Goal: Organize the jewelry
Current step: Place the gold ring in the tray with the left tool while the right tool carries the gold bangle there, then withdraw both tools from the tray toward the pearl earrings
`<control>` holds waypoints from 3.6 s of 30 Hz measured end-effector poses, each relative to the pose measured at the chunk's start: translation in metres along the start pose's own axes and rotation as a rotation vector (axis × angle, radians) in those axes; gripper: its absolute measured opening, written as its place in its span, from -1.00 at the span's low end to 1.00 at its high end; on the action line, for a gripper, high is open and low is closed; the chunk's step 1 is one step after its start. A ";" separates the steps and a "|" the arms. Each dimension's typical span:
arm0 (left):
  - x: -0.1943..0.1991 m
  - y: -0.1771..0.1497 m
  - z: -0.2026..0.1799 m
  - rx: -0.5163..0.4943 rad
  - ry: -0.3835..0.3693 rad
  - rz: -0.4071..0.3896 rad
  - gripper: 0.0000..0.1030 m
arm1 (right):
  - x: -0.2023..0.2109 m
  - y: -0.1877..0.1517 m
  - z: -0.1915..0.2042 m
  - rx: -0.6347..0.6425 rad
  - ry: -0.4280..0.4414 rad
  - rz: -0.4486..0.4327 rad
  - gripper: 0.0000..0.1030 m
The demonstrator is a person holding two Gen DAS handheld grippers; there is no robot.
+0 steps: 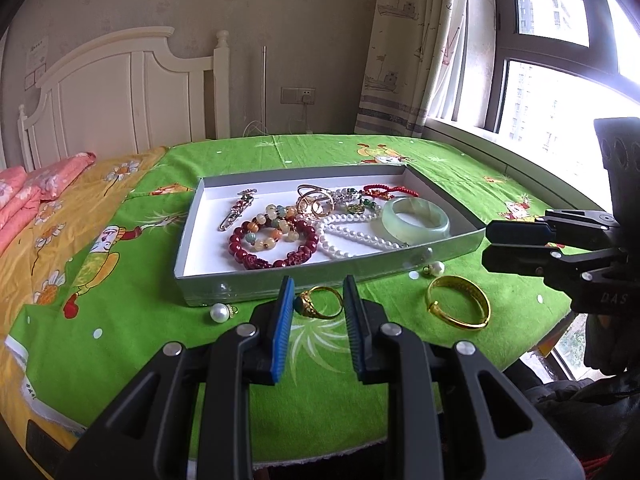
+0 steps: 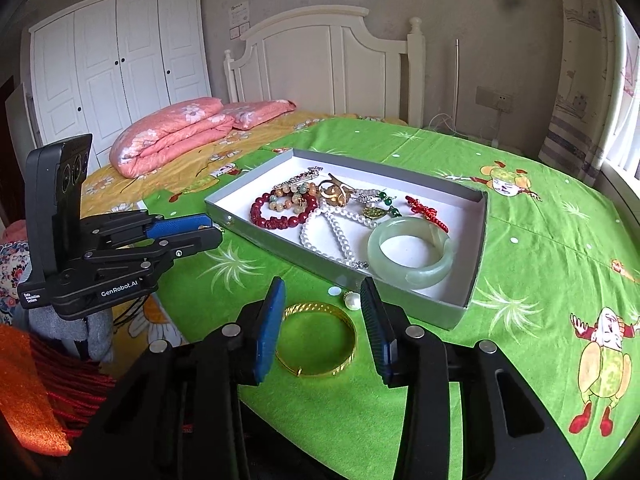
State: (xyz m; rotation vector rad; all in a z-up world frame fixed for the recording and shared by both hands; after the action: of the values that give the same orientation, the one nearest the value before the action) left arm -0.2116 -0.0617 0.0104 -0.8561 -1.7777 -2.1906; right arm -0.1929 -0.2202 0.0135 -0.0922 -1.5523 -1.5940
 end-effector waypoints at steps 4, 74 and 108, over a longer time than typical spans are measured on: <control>-0.004 -0.006 0.003 0.012 -0.002 0.014 -0.53 | -0.005 -0.003 -0.009 -0.046 0.006 0.027 -0.20; -0.136 0.103 0.062 -0.056 0.038 0.168 -0.52 | -0.104 0.069 0.005 0.071 -0.038 0.102 0.12; -0.089 0.083 0.066 -0.060 0.160 0.116 0.63 | -0.049 0.045 -0.015 -0.041 0.042 0.017 0.32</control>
State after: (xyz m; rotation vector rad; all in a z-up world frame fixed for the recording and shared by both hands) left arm -0.0779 -0.0388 0.0382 -0.7524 -1.5558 -2.1813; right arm -0.1275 -0.1998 0.0156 -0.0938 -1.4831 -1.6056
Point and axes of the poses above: each gripper's, at about its wrist camera, not at the fingertips, and x roughly against the way its jaws point, z to its left, y to its top, the point moved 3 cm from there along -x, roughly the way its jaws point, and after that the axes turned 11 degrees about -x, right-handed, at the moved point
